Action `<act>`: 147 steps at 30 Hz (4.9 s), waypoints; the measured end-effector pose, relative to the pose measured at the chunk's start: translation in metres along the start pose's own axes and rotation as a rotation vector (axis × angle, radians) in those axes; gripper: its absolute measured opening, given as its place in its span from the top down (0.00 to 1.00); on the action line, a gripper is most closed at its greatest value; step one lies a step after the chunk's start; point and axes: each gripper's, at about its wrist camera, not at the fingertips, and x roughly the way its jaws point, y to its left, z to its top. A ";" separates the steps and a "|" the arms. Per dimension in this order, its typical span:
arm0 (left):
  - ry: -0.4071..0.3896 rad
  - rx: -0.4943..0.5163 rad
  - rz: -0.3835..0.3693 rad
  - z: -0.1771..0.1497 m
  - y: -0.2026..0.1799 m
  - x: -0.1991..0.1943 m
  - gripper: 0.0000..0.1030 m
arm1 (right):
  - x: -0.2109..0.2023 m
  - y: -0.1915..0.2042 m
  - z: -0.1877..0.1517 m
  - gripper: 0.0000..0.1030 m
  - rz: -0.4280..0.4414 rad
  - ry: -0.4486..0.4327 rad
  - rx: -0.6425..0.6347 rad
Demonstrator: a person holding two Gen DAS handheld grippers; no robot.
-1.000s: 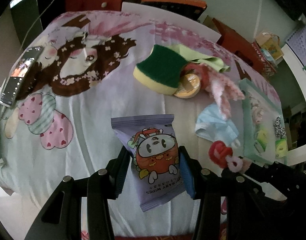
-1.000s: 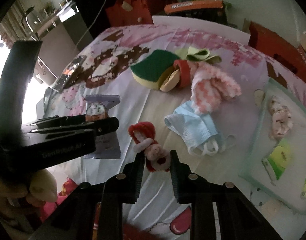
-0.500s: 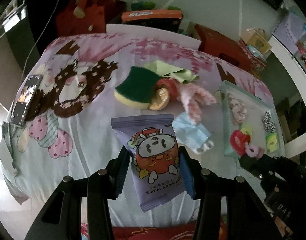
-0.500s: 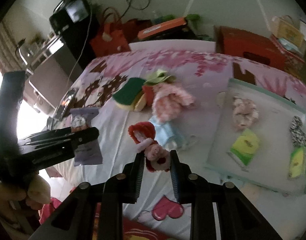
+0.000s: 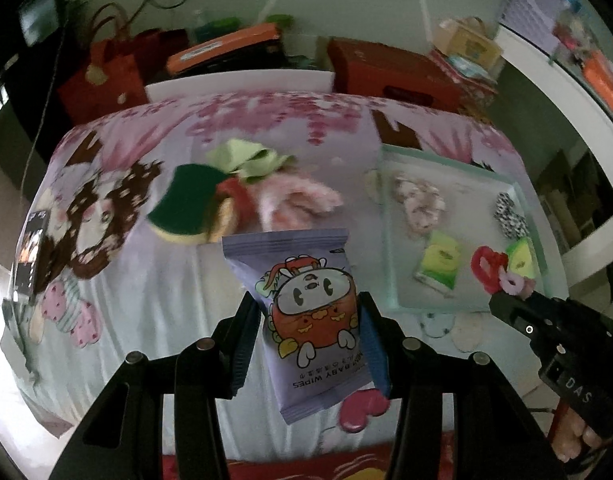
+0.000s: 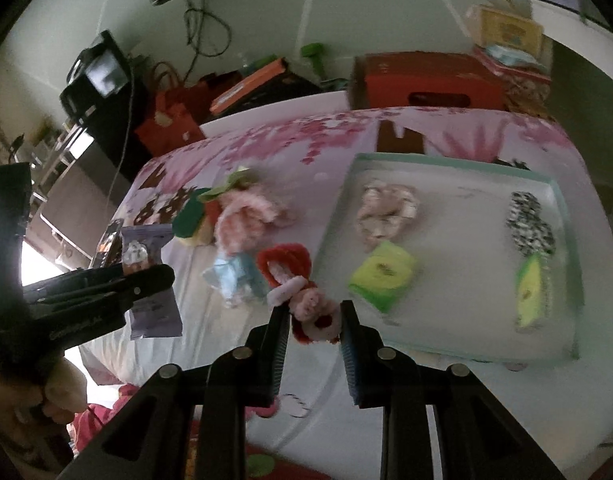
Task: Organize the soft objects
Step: 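Carry the purple packet and red hair tie over the mint tray with both grippers, then open both grippers to drop the packet and hair tie into the tray, then withdraw both grippers from the tray toward the remaining pile, then grasp the blue face mask with the right gripper while the left approaches the green sponge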
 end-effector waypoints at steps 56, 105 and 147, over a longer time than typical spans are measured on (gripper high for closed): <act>0.106 0.163 -0.147 0.112 -0.162 0.144 0.38 | 0.058 -0.144 0.054 0.72 -0.146 0.039 0.140; 0.056 0.058 0.051 0.034 -0.042 0.041 0.03 | -0.005 -0.049 0.014 0.00 -0.270 0.086 0.091; 0.078 -0.227 0.125 -0.011 0.179 0.037 0.03 | 0.106 0.130 0.030 0.00 -0.183 0.222 -0.152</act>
